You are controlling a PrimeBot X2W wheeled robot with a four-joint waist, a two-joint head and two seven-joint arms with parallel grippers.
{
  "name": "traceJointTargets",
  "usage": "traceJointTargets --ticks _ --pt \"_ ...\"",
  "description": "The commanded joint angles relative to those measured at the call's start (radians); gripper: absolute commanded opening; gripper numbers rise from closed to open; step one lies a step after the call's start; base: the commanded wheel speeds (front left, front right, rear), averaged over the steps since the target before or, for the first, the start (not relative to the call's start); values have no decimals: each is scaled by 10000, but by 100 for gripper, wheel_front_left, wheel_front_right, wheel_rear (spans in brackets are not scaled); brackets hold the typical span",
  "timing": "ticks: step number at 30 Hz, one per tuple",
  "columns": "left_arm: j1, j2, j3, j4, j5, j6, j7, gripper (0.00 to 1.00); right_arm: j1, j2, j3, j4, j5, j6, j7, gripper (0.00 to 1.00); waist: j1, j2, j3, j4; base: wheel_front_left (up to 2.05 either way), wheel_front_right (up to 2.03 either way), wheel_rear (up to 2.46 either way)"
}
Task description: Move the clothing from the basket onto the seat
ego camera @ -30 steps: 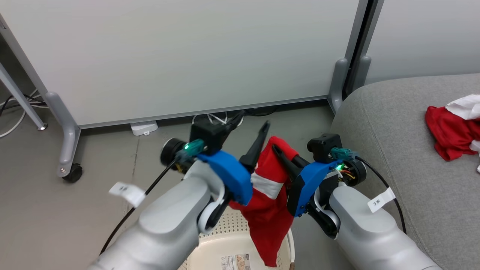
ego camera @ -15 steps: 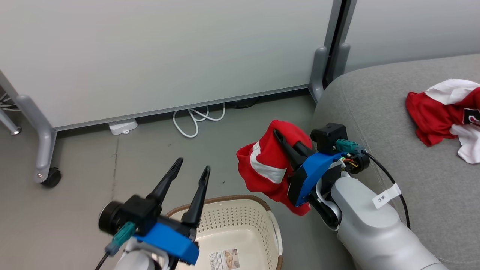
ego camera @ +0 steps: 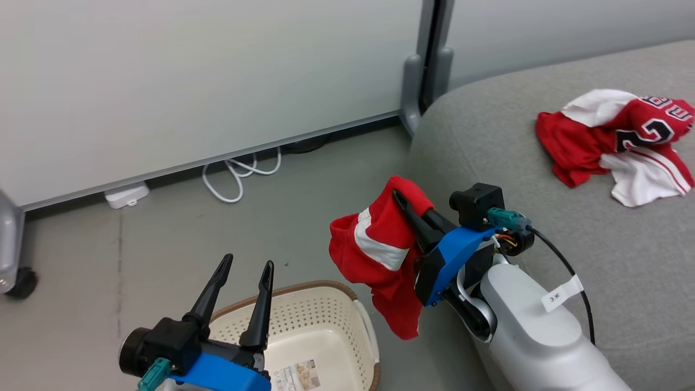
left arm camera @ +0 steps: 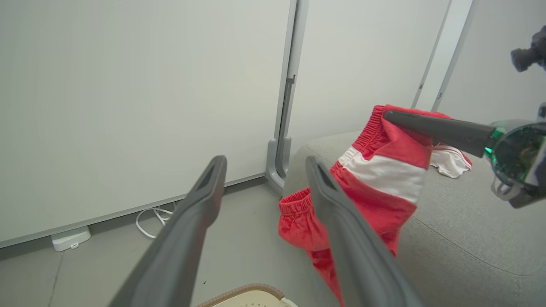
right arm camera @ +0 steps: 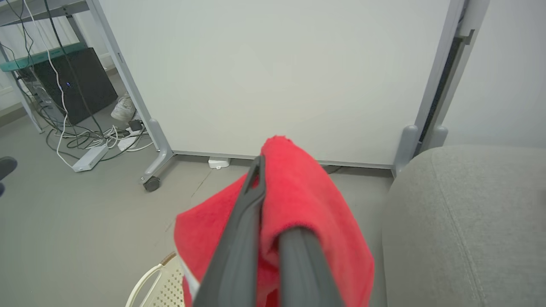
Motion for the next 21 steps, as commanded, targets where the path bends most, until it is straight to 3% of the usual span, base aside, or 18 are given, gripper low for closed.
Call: traceJointTargets --ticks 1,13,21 --pt "40 -32 115 -21 108 -55 -28 100 110 -10 -53 -157 -55 5 49 0 0 0 112 -364 0 0 0" --pt "-173 -230 643 -63 620 -321 -27 100 937 -8 -599 -1919 -545 5 662 0 0 0 656 -2625 0 0 0" --pt "-264 -116 574 -108 659 -338 -29 100 1523 -3 -895 -2722 -717 5 854 0 0 0 885 -3617 0 0 0"
